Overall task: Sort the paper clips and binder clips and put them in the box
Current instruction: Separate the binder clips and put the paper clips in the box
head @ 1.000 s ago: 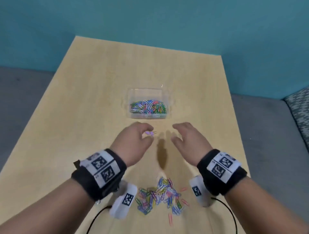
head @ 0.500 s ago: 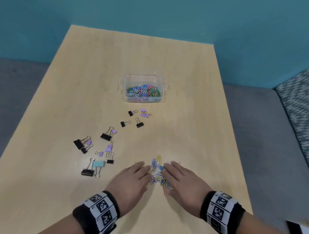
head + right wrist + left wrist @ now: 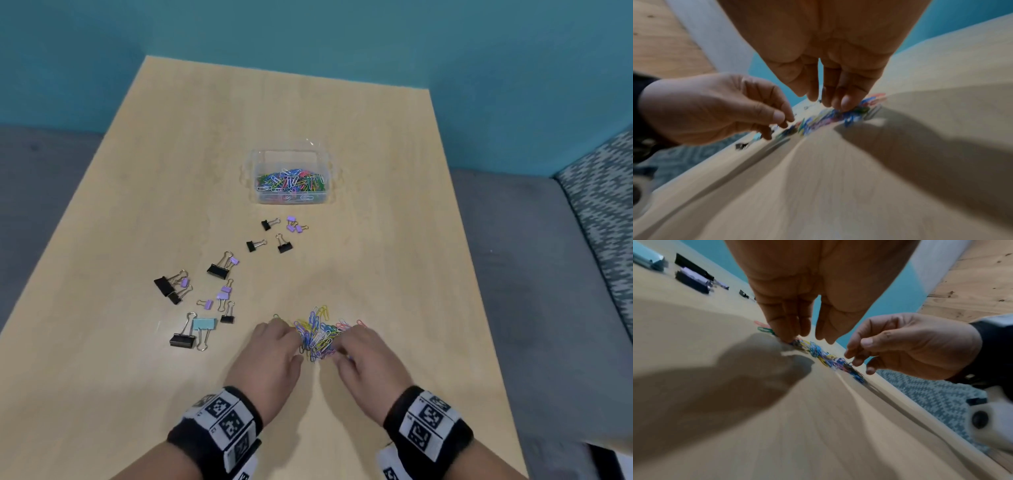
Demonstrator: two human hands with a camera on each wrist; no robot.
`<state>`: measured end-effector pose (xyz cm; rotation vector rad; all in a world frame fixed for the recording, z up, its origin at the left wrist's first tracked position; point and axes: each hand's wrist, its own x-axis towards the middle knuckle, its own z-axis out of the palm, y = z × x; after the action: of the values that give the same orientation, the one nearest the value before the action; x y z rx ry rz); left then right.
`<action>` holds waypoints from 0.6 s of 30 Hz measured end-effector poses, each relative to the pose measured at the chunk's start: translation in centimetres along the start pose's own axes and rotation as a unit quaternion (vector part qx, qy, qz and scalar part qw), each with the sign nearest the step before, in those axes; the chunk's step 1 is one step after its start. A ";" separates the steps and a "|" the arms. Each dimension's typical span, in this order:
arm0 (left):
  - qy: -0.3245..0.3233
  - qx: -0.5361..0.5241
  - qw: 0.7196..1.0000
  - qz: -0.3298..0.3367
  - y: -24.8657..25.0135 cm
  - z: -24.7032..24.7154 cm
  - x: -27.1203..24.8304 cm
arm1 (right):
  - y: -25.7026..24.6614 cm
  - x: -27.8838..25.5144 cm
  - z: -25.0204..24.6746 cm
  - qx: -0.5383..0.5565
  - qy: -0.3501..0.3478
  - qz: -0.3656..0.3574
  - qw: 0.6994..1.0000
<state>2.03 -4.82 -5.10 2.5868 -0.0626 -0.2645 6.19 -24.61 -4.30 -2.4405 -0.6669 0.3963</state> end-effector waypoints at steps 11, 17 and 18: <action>-0.031 0.072 0.997 -0.026 1.3 1.6 2.8 | -1.4 1.3 1.2 -0.170 -0.087 0.099 0.977; -0.033 0.091 0.995 -0.021 1.8 0.8 4.7 | -1.7 3.7 0.4 -0.199 -0.064 0.085 0.974; -0.036 0.095 0.995 -0.022 1.8 0.7 4.9 | -1.7 4.0 0.1 -0.196 -0.067 0.083 0.975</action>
<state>6.74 -7.21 -5.58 2.7689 -0.0602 -0.3852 8.88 -21.16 -3.90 -2.8770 -0.6489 0.5417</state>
